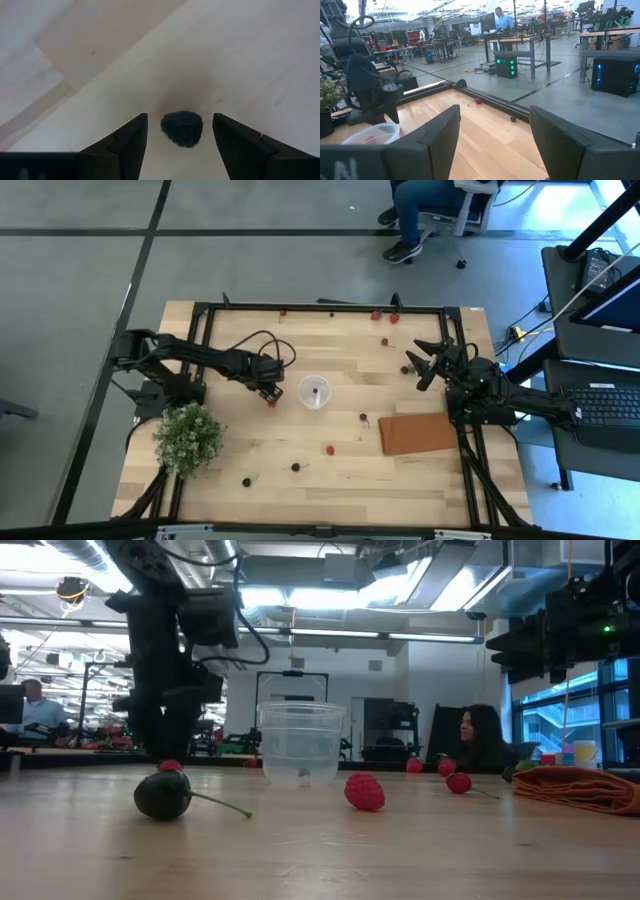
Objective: Pick and placing Produce into tupperware
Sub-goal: Put the left blackberry into the bin
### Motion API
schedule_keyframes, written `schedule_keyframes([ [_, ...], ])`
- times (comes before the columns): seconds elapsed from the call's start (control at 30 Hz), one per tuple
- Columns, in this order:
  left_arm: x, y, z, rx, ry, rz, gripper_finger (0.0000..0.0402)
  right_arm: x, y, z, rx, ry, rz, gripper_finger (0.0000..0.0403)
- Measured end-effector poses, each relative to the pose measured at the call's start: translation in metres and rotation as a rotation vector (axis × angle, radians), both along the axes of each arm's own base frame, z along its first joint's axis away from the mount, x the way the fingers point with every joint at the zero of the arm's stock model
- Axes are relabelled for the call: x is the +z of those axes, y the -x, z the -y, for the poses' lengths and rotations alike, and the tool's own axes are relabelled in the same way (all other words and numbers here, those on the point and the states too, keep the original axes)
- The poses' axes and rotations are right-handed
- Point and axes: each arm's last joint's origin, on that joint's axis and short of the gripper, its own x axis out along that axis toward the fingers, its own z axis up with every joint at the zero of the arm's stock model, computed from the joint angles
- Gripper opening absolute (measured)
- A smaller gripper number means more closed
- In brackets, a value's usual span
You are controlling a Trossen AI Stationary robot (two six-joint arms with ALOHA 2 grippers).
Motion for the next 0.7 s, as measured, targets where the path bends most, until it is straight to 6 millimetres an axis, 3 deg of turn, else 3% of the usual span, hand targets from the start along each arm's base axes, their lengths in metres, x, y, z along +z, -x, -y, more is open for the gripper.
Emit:
schedule_keyframes([
  [0.4, -0.0072, -0.0026, 0.0001, -0.003, 0.019, -0.026, 0.0209, 0.0, 0.0, 0.0, 0.0, 0.0, -0.001, 0.024],
  [0.7, -0.0076, -0.0034, 0.0005, -0.006, 0.036, -0.017, 0.014, 0.0, 0.0, 0.0, 0.0, 0.001, -0.001, 0.024],
])
